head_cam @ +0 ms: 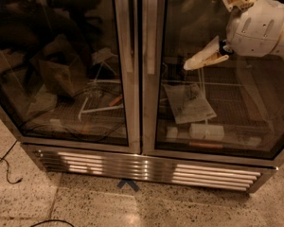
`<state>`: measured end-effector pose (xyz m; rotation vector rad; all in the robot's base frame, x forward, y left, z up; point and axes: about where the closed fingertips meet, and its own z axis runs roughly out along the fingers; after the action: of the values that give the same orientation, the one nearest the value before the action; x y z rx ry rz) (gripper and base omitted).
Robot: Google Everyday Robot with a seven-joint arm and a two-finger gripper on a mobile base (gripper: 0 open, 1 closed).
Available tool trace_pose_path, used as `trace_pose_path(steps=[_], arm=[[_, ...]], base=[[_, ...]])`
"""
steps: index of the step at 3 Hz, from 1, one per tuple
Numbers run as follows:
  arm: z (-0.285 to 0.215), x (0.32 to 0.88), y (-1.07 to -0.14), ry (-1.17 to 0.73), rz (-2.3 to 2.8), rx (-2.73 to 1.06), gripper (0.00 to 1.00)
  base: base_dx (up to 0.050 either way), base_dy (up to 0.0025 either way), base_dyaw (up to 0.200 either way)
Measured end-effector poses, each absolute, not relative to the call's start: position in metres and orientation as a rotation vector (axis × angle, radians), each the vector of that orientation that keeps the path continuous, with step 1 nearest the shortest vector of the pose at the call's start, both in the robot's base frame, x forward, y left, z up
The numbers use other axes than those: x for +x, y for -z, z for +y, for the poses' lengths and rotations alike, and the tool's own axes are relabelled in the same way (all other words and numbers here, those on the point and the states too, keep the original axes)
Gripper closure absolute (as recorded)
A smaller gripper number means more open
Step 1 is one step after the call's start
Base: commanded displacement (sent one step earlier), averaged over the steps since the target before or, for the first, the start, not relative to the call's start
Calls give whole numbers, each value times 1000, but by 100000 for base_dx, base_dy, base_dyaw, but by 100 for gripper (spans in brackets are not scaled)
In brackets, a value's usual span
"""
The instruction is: Pick orange can from top drawer and place on counter
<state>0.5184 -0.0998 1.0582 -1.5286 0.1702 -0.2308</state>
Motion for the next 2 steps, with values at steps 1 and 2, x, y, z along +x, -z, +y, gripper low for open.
trace_pose_path(steps=[1, 2], arm=[[-100, 518, -1058, 231, 170, -1529, 0], [-107, 517, -1050, 285, 212, -1585, 0]], base=[[0, 0, 0], [0, 0, 0]])
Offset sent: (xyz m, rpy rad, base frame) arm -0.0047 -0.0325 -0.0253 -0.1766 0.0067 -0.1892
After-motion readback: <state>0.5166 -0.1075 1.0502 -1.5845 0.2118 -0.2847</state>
